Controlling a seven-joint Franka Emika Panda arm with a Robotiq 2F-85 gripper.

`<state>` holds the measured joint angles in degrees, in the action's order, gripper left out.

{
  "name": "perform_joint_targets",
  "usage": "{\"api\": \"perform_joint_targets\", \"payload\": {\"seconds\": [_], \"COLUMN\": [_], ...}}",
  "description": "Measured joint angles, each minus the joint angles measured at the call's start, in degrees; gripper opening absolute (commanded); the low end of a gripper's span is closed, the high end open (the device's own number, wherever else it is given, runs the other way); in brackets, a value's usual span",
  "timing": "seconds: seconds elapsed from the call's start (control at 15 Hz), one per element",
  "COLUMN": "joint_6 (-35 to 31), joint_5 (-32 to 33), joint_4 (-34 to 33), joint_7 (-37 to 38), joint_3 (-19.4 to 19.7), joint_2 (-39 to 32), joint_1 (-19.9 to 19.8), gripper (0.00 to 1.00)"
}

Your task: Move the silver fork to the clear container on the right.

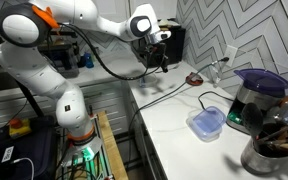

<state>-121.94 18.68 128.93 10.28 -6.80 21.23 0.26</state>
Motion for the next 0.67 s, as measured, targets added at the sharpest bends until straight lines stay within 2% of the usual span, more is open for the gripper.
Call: {"api": "perform_joint_targets", "payload": {"seconds": [0.2, 0.27, 0.4, 0.47, 0.67], "joint_6": [-1.13, -1.18, -1.18, -1.18, -2.29], "joint_5": [3.38, 4.32, 4.46, 4.45, 8.09], "joint_4": [-0.10, -0.10, -0.13, -0.13, -0.02], "joint_7": [2.40, 3.60, 3.25, 3.26, 7.68], "joint_3": [2.88, 3.55, 3.97, 3.73, 2.69], "joint_2": [2.15, 2.91, 3.32, 3.17, 2.70], "joint_1": [-4.77, -6.32, -7.03, -6.85, -7.80], "gripper": [0.03, 0.11, 0.11, 0.03, 0.03]}}
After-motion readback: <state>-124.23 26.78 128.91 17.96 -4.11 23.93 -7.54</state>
